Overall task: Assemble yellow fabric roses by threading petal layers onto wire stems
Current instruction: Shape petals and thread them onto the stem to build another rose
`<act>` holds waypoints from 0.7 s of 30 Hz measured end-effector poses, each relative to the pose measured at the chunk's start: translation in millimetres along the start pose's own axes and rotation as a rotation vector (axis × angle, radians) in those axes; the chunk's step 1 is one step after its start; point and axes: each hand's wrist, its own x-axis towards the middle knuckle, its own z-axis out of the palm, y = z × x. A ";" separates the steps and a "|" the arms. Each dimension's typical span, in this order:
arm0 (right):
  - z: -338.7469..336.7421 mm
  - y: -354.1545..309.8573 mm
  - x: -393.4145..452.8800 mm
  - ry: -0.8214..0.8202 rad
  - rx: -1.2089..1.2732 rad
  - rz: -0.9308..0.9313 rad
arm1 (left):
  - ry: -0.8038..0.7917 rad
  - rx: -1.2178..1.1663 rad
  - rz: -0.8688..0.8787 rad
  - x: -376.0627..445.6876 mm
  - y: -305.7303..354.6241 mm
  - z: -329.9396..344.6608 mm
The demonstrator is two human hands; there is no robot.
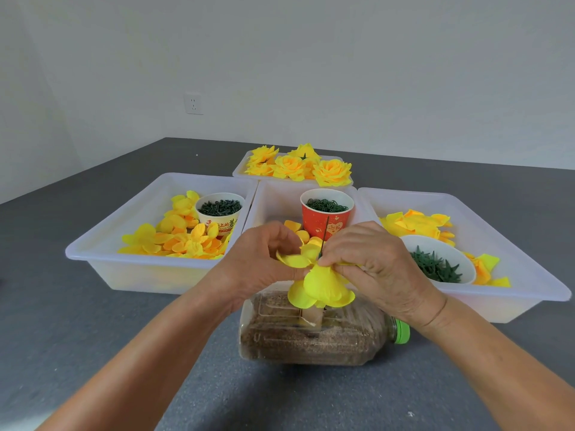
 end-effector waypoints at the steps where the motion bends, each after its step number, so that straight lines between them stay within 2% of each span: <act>1: -0.2 -0.6 -0.1 -0.001 0.005 0.009 | 0.023 0.043 0.013 -0.2 0.9 0.3; 6: -1.7 -2.1 -0.4 -0.026 0.021 0.044 | 0.039 0.081 0.150 -2.1 1.6 0.6; 13: -3.4 -2.7 -0.4 -0.057 -0.001 -0.007 | 0.071 0.192 0.415 -7.7 -0.8 2.9; 21: -6.5 -6.6 -1.3 -0.071 -0.059 -0.009 | 0.063 0.240 0.460 -9.6 -3.2 -0.8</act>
